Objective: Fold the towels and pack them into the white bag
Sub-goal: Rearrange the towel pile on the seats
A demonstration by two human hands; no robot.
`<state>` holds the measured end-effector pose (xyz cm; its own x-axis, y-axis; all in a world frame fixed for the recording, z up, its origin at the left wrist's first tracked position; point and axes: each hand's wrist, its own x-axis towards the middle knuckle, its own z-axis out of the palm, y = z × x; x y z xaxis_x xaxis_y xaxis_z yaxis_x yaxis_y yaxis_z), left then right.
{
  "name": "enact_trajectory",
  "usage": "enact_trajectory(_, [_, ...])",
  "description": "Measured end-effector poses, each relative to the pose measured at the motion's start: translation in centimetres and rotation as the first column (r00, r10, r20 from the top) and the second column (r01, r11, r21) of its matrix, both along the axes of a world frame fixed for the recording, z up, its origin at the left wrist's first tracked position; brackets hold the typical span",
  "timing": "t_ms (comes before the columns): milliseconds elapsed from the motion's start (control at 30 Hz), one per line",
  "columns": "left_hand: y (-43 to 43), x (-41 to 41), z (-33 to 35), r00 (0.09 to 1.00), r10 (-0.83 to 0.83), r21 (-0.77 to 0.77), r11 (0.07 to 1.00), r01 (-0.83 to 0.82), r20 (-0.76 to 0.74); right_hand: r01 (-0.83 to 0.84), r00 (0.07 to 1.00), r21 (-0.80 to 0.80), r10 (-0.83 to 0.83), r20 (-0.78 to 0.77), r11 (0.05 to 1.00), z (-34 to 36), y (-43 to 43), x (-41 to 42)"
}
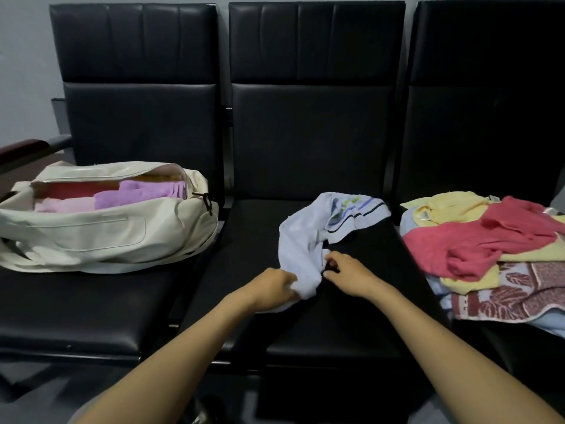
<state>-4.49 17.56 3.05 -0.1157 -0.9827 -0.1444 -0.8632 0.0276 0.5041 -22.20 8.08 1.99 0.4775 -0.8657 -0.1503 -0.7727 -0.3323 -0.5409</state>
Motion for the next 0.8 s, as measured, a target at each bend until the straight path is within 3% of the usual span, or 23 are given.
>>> enact_trajectory(67, [-0.1, 0.0, 0.6, 0.985, 0.06, -0.189, 0.978, -0.09, -0.161, -0.053, 0.985, 0.058, 0.043, 0.165, 0.997, 0.2, -0.1, -0.1])
enact_trajectory(167, [-0.4, 0.3, 1.5, 0.92, 0.074, -0.301, 0.932, -0.201, -0.385, -0.222, 0.939, 0.027, 0.206, 0.274, 0.975, 0.8, 0.2, -0.1])
enact_trajectory(233, [-0.6, 0.7, 1.7, 0.903, 0.044, -0.32, 0.927, -0.196, -0.427, -0.126, 0.906, -0.091, 0.152, 0.395, 0.988, 1.5, 0.1, 0.1])
enact_trajectory(333, [-1.0, 1.3, 1.8, 0.923, 0.099, -0.212, 0.959, -0.189, -0.373, 0.112, 0.788, -0.1, -0.027, 0.615, 0.989, 3.2, -0.2, -0.3])
enact_trajectory(433, [-1.4, 1.5, 1.4, 0.954, 0.291, -0.154, 0.942, -0.298, -0.067, 0.101, 0.673, -0.032, -0.045, 0.738, 0.994, 4.0, -0.4, -1.0])
enact_trajectory(500, [-1.6, 1.8, 1.0, 0.909, 0.409, -0.2, 0.9, -0.388, 0.078, 0.072, 0.591, -0.004, -0.04, 0.805, 0.997, 4.1, -0.6, -1.4])
enact_trajectory(567, [-1.9, 2.8, 0.3, 0.858, 0.508, -0.21, 0.849, -0.485, 0.073, 0.068, 0.479, 0.065, -0.09, 0.873, 0.996, 4.6, -0.8, -2.1])
enact_trajectory(600, [-2.2, 3.5, -0.1, 0.832, 0.555, -0.188, 0.816, -0.547, -0.012, 0.08, 0.461, 0.074, -0.103, 0.881, 0.994, 5.0, -0.9, -2.6])
enact_trajectory(667, [-2.7, 4.7, -0.2, 0.747, 0.593, -0.136, 0.748, -0.649, -0.3, 0.121, 0.58, -0.023, -0.052, 0.813, 0.992, 5.1, -1.2, -4.0])
enact_trajectory(733, [-2.8, 5.1, 0.4, 0.666, 0.511, -0.18, 0.704, -0.687, -0.543, 0.042, 0.809, -0.153, 0.056, 0.585, 0.987, 4.5, -1.6, -5.3])
enact_trajectory(800, [-2.4, 5.2, 1.5, 0.616, 0.385, -0.273, 0.649, -0.71, -0.687, -0.087, 0.938, -0.164, 0.136, 0.318, 0.983, 3.7, -1.8, -6.1])
